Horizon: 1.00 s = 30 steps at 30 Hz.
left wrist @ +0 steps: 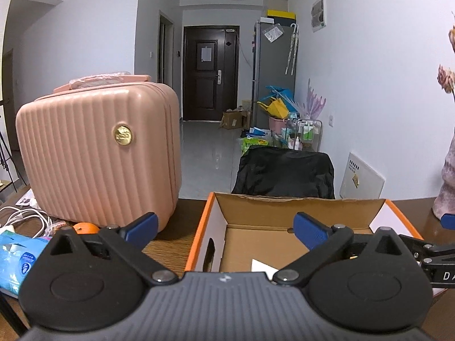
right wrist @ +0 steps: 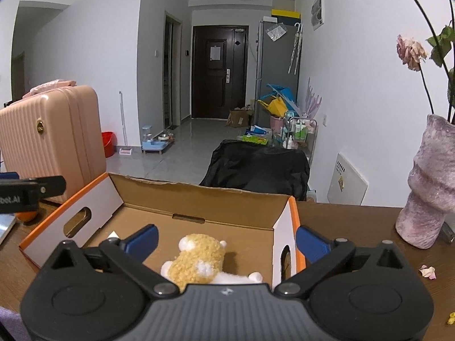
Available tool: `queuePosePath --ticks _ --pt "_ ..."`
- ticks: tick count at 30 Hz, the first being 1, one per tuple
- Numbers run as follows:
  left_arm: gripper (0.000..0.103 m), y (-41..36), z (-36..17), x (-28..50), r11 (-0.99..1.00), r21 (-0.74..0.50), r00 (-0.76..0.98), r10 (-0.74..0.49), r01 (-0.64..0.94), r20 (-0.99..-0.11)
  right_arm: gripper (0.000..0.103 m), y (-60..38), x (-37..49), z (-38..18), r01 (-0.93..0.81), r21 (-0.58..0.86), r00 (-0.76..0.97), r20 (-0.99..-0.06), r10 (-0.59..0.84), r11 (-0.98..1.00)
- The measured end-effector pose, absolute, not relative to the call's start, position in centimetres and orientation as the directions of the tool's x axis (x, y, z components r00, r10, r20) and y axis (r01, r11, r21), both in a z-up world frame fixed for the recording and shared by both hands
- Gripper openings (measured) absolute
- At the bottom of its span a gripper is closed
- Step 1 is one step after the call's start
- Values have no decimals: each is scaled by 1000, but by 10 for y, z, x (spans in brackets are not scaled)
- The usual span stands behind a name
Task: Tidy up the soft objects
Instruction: 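Open left gripper to drop the wedge into the box while right gripper lowers the sheep in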
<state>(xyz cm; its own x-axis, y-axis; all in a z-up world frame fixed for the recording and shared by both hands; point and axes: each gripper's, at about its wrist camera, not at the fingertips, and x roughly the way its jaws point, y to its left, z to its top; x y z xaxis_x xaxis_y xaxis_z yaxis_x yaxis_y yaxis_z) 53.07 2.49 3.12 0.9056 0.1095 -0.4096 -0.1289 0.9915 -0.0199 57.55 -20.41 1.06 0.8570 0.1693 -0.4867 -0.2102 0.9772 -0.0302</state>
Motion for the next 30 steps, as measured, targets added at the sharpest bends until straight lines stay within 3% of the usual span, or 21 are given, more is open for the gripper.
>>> queuePosePath --ticks 30 --pt "103 49 45 407 993 -27 935 99 -115 -339 103 -226 451 41 -196 -65 927 -338 163 978"
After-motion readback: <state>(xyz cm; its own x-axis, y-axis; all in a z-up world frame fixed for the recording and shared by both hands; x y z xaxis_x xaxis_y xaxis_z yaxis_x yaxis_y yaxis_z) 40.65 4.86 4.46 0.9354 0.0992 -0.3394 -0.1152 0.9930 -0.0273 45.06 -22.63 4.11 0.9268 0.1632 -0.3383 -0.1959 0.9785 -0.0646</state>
